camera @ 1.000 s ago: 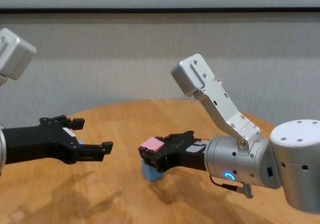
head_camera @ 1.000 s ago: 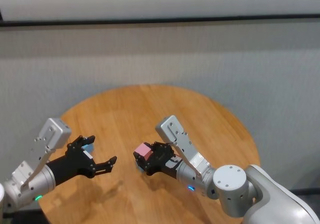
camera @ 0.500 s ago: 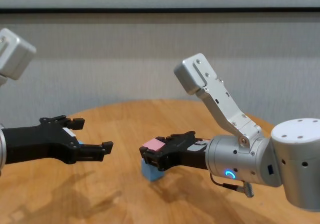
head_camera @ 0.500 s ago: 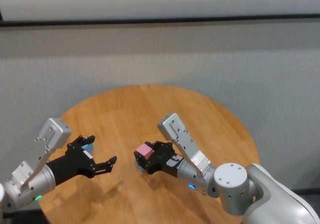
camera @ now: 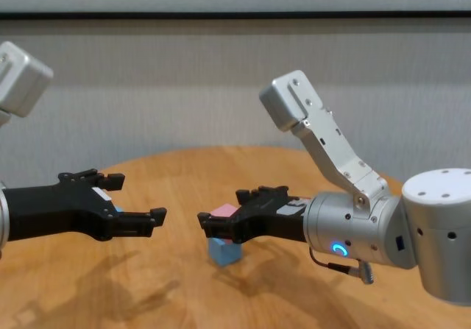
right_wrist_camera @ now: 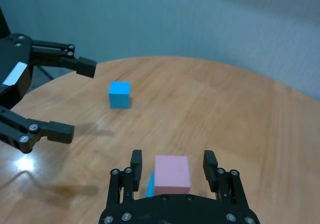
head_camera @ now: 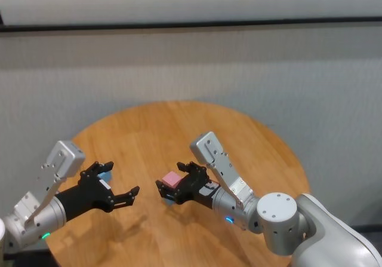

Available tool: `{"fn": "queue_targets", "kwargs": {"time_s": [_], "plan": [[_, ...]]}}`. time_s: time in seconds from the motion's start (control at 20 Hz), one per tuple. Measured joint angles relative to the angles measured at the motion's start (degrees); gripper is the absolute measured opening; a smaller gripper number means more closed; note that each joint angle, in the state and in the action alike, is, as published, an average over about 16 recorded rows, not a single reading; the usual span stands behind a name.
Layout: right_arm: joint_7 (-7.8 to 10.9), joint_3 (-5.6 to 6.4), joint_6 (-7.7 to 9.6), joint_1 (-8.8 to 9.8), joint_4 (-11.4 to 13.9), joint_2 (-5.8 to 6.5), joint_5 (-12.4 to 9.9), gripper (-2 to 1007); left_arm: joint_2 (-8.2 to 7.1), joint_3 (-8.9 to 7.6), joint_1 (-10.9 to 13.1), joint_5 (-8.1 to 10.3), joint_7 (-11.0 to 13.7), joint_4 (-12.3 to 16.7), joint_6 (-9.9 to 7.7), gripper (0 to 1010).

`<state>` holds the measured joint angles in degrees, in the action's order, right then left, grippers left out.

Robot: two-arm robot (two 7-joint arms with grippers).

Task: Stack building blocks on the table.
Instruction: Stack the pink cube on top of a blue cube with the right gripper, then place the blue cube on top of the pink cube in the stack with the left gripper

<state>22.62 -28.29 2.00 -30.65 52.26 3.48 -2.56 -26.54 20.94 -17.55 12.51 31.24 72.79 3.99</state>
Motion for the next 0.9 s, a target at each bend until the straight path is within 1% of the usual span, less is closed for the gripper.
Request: {"fn": "queue_targets", "kwargs": {"time_s": [0.25, 0.5, 0.65, 0.9], "plan": [[-0.99, 1.05, -0.50, -0.28, 1.15, 0.61, -0.17, 863, 0.00, 0.00, 0.00, 0.00, 0.00, 0.00, 0.00, 1002], [-1.99, 2.72, -0.88, -0.55, 3.03, 1.78, -0.55, 957, 0.00, 0.00, 0.00, 0.00, 0.00, 0.00, 0.00, 1002], [-2.48, 3.91, -0.86, -0.45, 4.56, 2.86, -0.84, 990, 0.00, 0.00, 0.00, 0.00, 0.00, 0.00, 0.00, 1002], [-3.00, 5.91, -0.21, 0.54, 7.49, 5.23, -1.35, 1004, 0.00, 0.00, 0.00, 0.00, 0.00, 0.00, 0.00, 1002]]}}
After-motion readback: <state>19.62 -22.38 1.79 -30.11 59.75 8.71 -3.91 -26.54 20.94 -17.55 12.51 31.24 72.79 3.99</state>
